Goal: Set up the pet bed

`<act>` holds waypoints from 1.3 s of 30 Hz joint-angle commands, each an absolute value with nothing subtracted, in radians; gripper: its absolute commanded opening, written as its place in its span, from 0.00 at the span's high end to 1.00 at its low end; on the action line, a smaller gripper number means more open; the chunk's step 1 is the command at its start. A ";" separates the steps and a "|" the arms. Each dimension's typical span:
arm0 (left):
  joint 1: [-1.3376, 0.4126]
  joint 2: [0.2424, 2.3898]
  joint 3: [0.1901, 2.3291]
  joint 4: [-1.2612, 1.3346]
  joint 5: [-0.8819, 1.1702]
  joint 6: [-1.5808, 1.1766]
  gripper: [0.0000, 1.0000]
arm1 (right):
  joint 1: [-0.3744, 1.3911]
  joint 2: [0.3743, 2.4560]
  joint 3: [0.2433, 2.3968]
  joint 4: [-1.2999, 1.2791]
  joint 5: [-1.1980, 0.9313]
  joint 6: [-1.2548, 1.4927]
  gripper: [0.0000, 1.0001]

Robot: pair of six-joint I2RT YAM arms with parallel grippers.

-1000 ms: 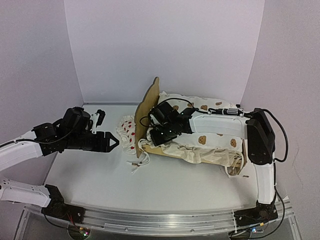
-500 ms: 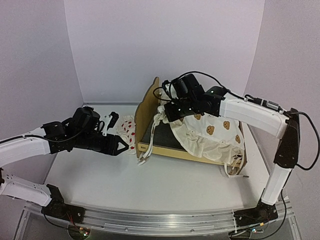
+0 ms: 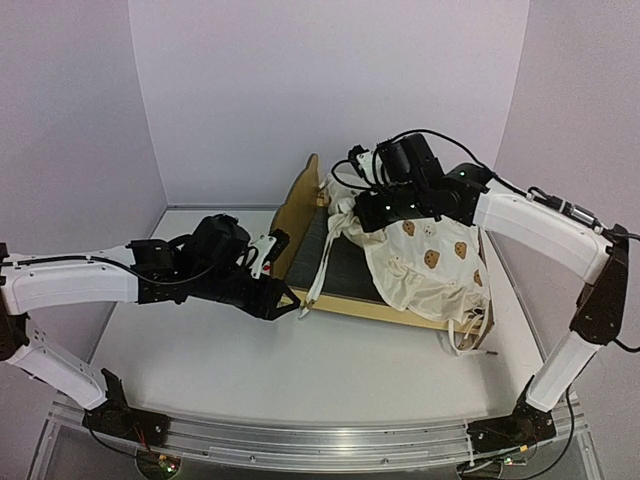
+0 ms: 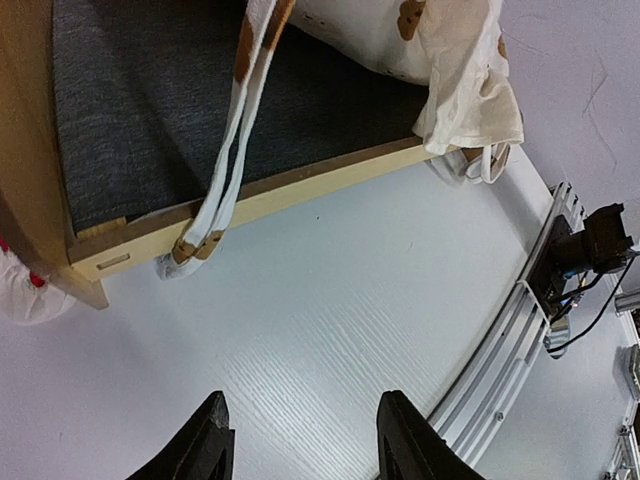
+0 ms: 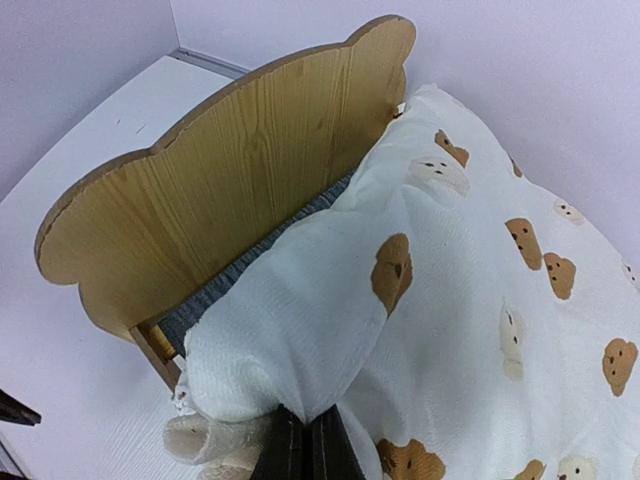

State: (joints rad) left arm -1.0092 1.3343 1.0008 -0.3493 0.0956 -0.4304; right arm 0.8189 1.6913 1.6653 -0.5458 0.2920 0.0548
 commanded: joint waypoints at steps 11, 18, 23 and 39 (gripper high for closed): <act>-1.049 1.664 1.302 -0.229 0.017 -0.318 0.53 | 0.802 1.447 1.368 -0.523 0.267 0.085 1.00; -1.058 1.755 1.327 -0.168 0.102 -0.260 0.47 | 0.796 1.433 1.356 -0.522 0.298 0.083 1.00; -1.060 1.790 1.327 -0.131 0.103 -0.247 0.46 | 0.792 1.438 1.389 -0.524 0.313 0.082 1.00; -1.061 1.890 1.379 -0.089 0.023 -0.207 0.51 | 0.787 1.465 1.435 -0.526 0.333 0.089 1.00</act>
State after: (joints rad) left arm -1.0576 1.8773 1.3218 -0.1291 0.0780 -0.2330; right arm 0.7959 1.4769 1.3876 -0.5327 0.3013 0.0792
